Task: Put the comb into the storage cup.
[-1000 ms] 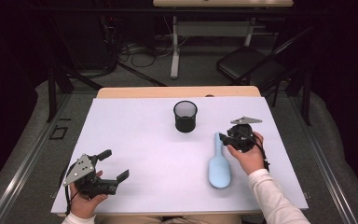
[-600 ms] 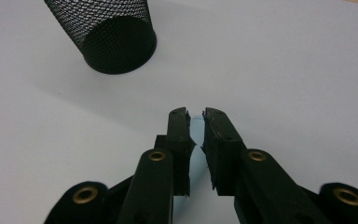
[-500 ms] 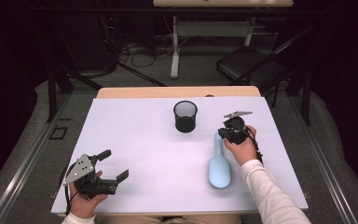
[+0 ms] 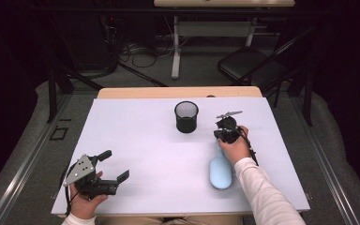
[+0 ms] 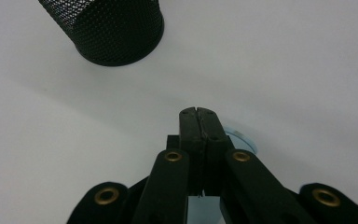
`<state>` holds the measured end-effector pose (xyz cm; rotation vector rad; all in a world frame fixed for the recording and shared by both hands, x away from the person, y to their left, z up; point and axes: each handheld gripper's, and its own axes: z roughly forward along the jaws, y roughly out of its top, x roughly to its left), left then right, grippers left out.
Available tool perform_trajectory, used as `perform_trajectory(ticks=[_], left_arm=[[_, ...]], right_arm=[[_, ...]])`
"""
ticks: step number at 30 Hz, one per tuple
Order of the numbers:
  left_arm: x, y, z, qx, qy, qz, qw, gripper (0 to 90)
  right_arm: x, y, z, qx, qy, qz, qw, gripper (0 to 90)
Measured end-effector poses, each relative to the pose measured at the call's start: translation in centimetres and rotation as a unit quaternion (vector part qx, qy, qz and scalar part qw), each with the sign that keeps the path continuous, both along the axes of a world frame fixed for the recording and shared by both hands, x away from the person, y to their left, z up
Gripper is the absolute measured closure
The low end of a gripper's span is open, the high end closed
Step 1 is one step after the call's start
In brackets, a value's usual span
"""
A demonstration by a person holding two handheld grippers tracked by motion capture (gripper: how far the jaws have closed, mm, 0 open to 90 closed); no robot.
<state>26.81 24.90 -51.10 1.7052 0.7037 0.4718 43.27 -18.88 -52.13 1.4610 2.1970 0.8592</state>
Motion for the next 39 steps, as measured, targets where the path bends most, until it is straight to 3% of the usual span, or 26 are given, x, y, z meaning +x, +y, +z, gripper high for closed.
perform_trajectory(ticks=[12, 33, 34, 39], left_arm=[[0.0, 0.0, 0.0, 0.001, 0.001, 0.001, 1.0000, 1.9], [0.0, 0.1, 0.0, 0.003, 0.002, 0.001, 1.0000, 1.9], [0.0, 0.0, 0.0, 0.003, 0.002, 0.002, 1.0000, 1.9], [0.0, 0.0, 0.0, 0.002, 0.002, 0.000, 1.0000, 1.9]], right_arm=[[0.8, 1.3, -0.9, -0.028, 0.014, 0.003, 0.9995, 90.0], [1.2, 1.0, -1.3, -0.048, 0.026, -0.007, 0.9985, 90.0], [1.2, 0.9, -1.4, -0.043, 0.018, -0.007, 0.9989, 90.0], [1.2, 0.3, -1.2, -0.048, 0.031, -0.013, 0.9983, 90.0]])
